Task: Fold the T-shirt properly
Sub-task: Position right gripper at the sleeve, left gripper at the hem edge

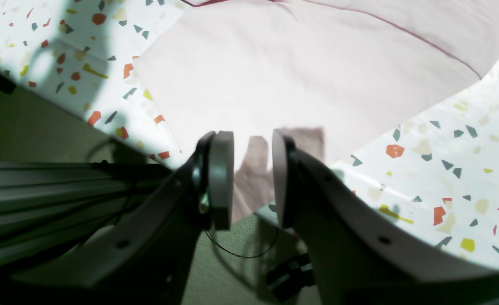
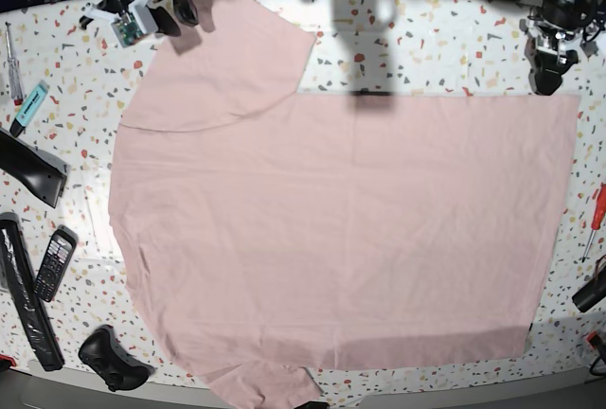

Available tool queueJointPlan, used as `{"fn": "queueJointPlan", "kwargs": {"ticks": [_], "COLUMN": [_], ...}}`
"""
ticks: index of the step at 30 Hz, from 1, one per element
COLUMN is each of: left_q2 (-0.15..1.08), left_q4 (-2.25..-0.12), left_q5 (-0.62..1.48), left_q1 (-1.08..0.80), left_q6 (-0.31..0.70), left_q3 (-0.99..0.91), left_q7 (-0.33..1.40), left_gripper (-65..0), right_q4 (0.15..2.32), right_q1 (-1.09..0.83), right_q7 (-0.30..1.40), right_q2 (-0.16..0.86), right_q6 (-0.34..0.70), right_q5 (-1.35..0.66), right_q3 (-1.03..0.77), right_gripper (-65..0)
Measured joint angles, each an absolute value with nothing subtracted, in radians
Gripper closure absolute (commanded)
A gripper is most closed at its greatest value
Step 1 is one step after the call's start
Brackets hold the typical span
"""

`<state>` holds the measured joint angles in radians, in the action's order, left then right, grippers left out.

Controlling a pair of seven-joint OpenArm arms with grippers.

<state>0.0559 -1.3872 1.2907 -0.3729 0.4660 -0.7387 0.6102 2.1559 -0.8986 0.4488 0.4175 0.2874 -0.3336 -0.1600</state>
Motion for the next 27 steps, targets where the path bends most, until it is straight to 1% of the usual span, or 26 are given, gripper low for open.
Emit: {"fn": "queueJointPlan", "kwargs": {"ticks": [5,8,11,14,18,21,27], "left_q2": [0.078,0.089,0.104,0.126,0.155,0.156,0.161], "left_q4": [-1.385,-1.384,-1.346,-1.272,-1.2,-1.202,-1.198], "left_q5": [1.25,1.227,1.231,1.248,1.288,1.299,1.303], "left_q1": [-0.355,-0.343,-0.32,-0.287,-0.268,-0.272,-0.272], "left_q6": [0.443,0.388,0.379,0.386,0.478,0.481,0.503], "left_q3": [-0.739,-0.737,-0.738,-0.741,-0.747,-0.749,-0.749], "left_q7": [0.63,0.646,0.661,0.687,0.719,0.746,0.742], "left_gripper": [-26.1,-26.0,-26.0,-26.0,-26.0,-26.0,-26.0], "right_q4": [2.156,2.156,2.156,2.156,2.156,2.156,2.156], "right_q1": [-0.899,-0.899,-0.898,-0.899,-0.901,-0.899,-0.899], "right_q7": [0.451,0.451,0.451,0.451,0.455,0.454,0.451], "right_q2": [0.418,0.418,0.418,0.418,0.418,0.417,0.418], "right_q6": [0.288,0.288,0.288,0.288,0.288,0.288,0.288], "right_q5": [-0.333,-0.334,-0.333,-0.333,-0.333,-0.334,-0.333], "right_q3": [-0.16,-0.16,-0.16,-0.16,-0.16,-0.16,-0.16], "right_gripper": [-14.9,-14.9,-14.9,-15.0,-14.9,-14.9,-15.0]}}
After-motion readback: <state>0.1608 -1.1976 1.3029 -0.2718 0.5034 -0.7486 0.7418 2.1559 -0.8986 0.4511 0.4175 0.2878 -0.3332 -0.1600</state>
